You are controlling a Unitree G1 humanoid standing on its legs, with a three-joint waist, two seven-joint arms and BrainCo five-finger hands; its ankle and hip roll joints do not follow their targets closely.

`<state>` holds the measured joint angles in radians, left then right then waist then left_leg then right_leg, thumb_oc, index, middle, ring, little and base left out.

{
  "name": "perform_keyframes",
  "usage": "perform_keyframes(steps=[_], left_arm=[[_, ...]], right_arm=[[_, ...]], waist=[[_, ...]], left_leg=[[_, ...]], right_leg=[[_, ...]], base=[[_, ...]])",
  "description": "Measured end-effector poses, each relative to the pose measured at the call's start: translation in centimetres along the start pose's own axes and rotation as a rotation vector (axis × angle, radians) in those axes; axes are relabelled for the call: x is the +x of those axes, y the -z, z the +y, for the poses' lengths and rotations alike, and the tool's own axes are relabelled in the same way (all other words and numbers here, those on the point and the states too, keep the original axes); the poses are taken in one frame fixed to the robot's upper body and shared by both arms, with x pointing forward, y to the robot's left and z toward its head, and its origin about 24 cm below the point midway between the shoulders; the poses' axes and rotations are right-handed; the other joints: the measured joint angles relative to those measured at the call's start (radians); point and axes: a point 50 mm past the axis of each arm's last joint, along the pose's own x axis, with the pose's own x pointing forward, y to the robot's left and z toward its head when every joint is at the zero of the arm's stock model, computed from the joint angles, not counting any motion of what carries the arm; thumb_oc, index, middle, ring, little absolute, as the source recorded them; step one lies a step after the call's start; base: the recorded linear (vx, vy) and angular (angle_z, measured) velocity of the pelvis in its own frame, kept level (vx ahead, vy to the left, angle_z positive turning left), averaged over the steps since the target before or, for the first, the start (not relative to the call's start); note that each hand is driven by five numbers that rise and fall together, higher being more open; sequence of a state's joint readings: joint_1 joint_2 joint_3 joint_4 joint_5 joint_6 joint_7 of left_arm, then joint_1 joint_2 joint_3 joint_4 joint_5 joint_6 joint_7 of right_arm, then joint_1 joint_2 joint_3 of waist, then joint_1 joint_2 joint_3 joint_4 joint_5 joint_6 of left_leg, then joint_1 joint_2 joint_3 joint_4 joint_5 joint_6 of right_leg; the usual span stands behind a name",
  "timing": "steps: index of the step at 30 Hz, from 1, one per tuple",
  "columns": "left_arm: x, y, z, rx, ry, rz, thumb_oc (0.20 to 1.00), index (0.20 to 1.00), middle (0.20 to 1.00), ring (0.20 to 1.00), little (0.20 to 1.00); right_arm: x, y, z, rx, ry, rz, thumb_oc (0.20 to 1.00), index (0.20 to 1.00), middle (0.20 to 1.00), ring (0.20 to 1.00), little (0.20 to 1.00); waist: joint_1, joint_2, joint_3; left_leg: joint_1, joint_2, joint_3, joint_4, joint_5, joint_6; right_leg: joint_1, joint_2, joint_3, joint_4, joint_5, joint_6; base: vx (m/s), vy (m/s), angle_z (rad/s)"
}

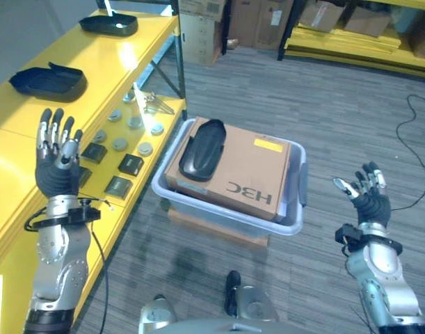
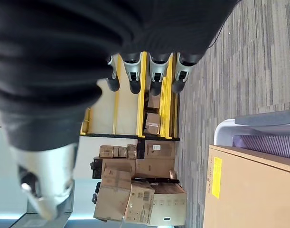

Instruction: Move parts from the plastic box to the shelf.

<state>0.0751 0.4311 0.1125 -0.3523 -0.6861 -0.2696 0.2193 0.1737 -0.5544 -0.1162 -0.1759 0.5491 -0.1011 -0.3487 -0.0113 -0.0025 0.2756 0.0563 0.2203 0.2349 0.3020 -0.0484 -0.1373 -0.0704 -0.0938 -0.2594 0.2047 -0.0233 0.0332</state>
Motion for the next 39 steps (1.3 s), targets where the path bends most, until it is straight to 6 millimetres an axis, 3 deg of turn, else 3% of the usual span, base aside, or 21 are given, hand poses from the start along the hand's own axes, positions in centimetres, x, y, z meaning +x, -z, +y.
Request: perform_keyframes(steps=[3,4,5,6,7,9,10,11,13,15,17,19,22,24,27,28,31,33,35,39], left_arm=[[0.0,0.6,0.6,0.010,-0.029,0.024,1.000,1.000,1.000,1.000,1.000],[-0.1,0.8,0.8,0.014,-0.038,0.034,1.000,1.000,1.000,1.000,1.000],[-0.3,1.0,1.0,0.019,-0.047,0.047,1.000,1.000,1.000,1.000,1.000],[-0.3,1.1,1.1,0.020,-0.046,0.049,1.000,1.000,1.000,1.000,1.000],[-0.4,1.2,1.2,0.020,-0.044,0.055,1.000,1.000,1.000,1.000,1.000],[-0.5,1.4,1.4,0.025,-0.045,0.069,1.000,1.000,1.000,1.000,1.000],[-0.3,1.5,1.6,0.020,-0.041,0.072,1.000,1.000,1.000,1.000,1.000],[-0.2,1.7,1.7,0.019,-0.043,0.081,1.000,1.000,1.000,1.000,1.000],[-0.2,2.0,1.8,0.024,-0.046,0.094,1.000,1.000,1.000,1.000,1.000],[-0.2,2.2,1.8,0.026,-0.044,0.103,1.000,1.000,1.000,1.000,1.000],[-0.4,2.2,1.7,0.027,-0.032,0.113,1.000,1.000,1.000,1.000,1.000],[-0.2,2.1,1.7,0.031,-0.027,0.116,1.000,1.000,1.000,1.000,1.000],[-0.2,2.1,1.9,0.057,-0.017,0.146,1.000,1.000,1.000,1.000,1.000],[0.0,1.7,2.0,0.087,0.005,0.146,1.000,1.000,1.000,1.000,1.000],[0.4,1.2,1.7,0.103,0.047,0.131,1.000,1.000,1.000,1.000,1.000],[0.8,1.1,1.3,0.108,0.083,0.125,1.000,1.000,1.000,1.000,1.000],[1.0,1.0,1.2,0.106,0.096,0.117,1.000,1.000,1.000,1.000,1.000],[2.2,0.9,0.2,0.103,0.153,0.094,1.000,1.000,1.000,1.000,1.000],[2.9,0.6,-0.2,0.108,0.186,0.075,1.000,1.000,1.000,1.000,1.000],[2.9,0.4,-0.2,0.079,0.199,0.060,1.000,1.000,1.000,1.000,1.000]], right_arm=[[0.9,0.1,0.4,0.001,-0.003,-0.004,1.000,1.000,1.000,1.000,1.000],[1.1,0.0,0.6,0.003,-0.007,-0.011,1.000,1.000,1.000,1.000,1.000],[1.2,0.1,0.6,0.002,-0.005,-0.011,1.000,1.000,1.000,1.000,1.000],[1.4,0.3,0.6,0.000,0.000,-0.005,1.000,1.000,1.000,1.000,1.000],[1.6,0.9,0.7,-0.006,0.004,0.019,1.000,1.000,1.000,1.000,1.000],[1.7,1.0,1.1,-0.032,-0.008,0.014,1.000,1.000,1.000,1.000,1.000],[1.7,1.1,1.3,-0.038,-0.013,0.017,1.000,1.000,1.000,1.000,1.000],[1.7,1.3,1.6,-0.042,-0.023,0.035,1.000,1.000,1.000,1.000,1.000],[1.7,1.5,2.1,-0.048,-0.044,0.052,1.000,1.000,1.000,1.000,1.000],[1.7,2.0,2.0,-0.056,-0.042,0.075,1.000,1.000,1.000,1.000,1.000],[1.6,3.2,1.4,-0.079,-0.019,0.133,1.000,1.000,1.000,1.000,1.000],[1.2,5.3,1.6,-0.072,0.004,0.220,1.000,1.000,1.000,1.000,1.000],[1.0,6.9,2.7,-0.066,0.020,0.291,1.000,1.000,1.000,1.000,1.000],[2.5,7.3,4.1,-0.096,0.035,0.305,1.000,1.000,1.000,1.000,1.000],[5.1,6.2,5.2,-0.115,0.067,0.270,1.000,1.000,1.000,1.000,1.000],[7.2,5.1,5.7,-0.116,0.119,0.239,1.000,1.000,1.000,1.000,1.000],[9.0,3.4,6.5,-0.105,0.160,0.179,1.000,1.000,1.000,1.000,1.000],[11.3,1.4,6.7,-0.110,0.226,0.130,1.000,1.000,1.000,1.000,1.000],[12.3,-0.5,6.7,-0.099,0.262,0.074,1.000,1.000,1.000,1.000,1.000],[12.3,-0.5,5.9,-0.097,0.352,0.055,1.000,1.000,1.000,1.000,1.000]], waist=[[0.023,-0.019,-0.013],[0.038,-0.022,-0.012],[0.051,-0.027,-0.014],[0.058,-0.021,-0.016],[0.069,-0.022,-0.015],[0.085,0.008,-0.015],[0.078,0.022,-0.005],[0.069,0.027,-0.004],[0.075,0.023,-0.006],[0.073,0.022,-0.006],[0.074,0.051,-0.016],[0.110,0.022,-0.010],[0.166,-0.002,-0.010],[0.222,-0.001,-0.001],[0.272,0.001,0.015],[0.291,0.008,0.033],[0.327,0.017,0.051],[0.343,0.024,0.084],[0.367,0.028,0.136],[0.377,0.031,0.188]], left_leg=[[-0.136,0.006,-0.130,0.275,0.085,-0.041],[-0.214,-0.007,-0.202,0.392,0.166,-0.018],[-0.302,-0.041,-0.274,0.497,0.149,-0.014],[-0.342,-0.073,-0.284,0.518,0.120,-0.005],[-0.362,-0.118,-0.256,0.413,0.078,0.012],[-0.306,-0.139,-0.158,0.030,0.080,0.021],[-0.271,-0.139,-0.114,-0.092,0.090,0.024],[-0.262,-0.146,-0.105,-0.119,0.090,0.032],[-0.238,-0.163,-0.150,-0.107,0.087,0.035],[-0.169,-0.160,-0.168,-0.116,0.084,0.037],[-0.062,-0.138,-0.175,-0.213,0.088,0.040],[-0.016,-0.178,-0.179,-0.276,0.111,0.096],[-0.035,-0.223,-0.181,-0.276,0.109,0.117],[-0.058,-0.258,-0.205,-0.270,0.105,0.122],[-0.089,-0.267,-0.224,-0.255,0.107,0.124],[-0.125,-0.264,-0.249,-0.234,0.104,0.119],[-0.168,-0.259,-0.273,-0.216,0.112,0.117],[-0.243,-0.243,-0.297,-0.180,0.105,0.099],[-0.281,-0.234,-0.308,-0.181,0.120,0.093],[-0.303,-0.242,-0.318,-0.182,0.126,0.097]], right_leg=[[0.010,0.012,0.030,0.008,-0.009,-0.026],[0.035,0.016,0.043,-0.011,-0.001,-0.058],[0.040,0.018,0.043,-0.029,0.001,-0.066],[0.047,0.015,0.047,-0.040,0.004,-0.072],[0.054,0.013,0.045,-0.067,0.005,-0.069],[0.082,0.011,-0.003,-0.105,0.032,-0.066],[0.111,0.014,-0.046,-0.128,0.049,-0.068],[0.131,0.015,-0.060,-0.144,0.052,-0.057],[0.146,0.002,-0.052,-0.162,0.050,-0.056],[0.161,-0.018,-0.059,-0.177,0.053,-0.028],[0.173,-0.008,-0.062,-0.164,0.050,0.008],[0.174,-0.043,-0.057,-0.160,0.052,0.052],[0.178,-0.082,-0.075,-0.192,0.073,0.072],[0.189,-0.108,-0.091,-0.224,0.083,0.088],[0.190,-0.109,-0.120,-0.246,0.100,0.105],[0.182,-0.098,-0.145,-0.255,0.103,0.103],[0.159,-0.088,-0.170,-0.256,0.103,0.103],[0.116,-0.071,-0.192,-0.261,0.106,0.089],[0.083,-0.058,-0.196,-0.261,0.115,0.077],[0.069,-0.061,-0.211,-0.263,0.114,0.077]], base=[[0.05,-0.113,-0.30],[0.06,0.030,-0.17],[0.09,0.104,-0.12],[0.13,0.179,-0.18],[0.18,0.252,-0.26],[0.17,0.268,-0.19],[0.11,0.206,0.12],[0.10,0.165,0.13],[0.11,0.141,-0.08],[0.14,0.181,0.02],[0.09,0.105,0.18],[0.06,0.089,0.14],[0.03,0.054,0.20],[-0.03,0.059,0.42],[-0.10,0.020,0.35],[-0.16,-0.012,0.40],[-0.19,-0.042,0.26],[-0.12,-0.028,0.27],[-0.11,-0.008,0.13],[-0.06,0.017,0.11]])
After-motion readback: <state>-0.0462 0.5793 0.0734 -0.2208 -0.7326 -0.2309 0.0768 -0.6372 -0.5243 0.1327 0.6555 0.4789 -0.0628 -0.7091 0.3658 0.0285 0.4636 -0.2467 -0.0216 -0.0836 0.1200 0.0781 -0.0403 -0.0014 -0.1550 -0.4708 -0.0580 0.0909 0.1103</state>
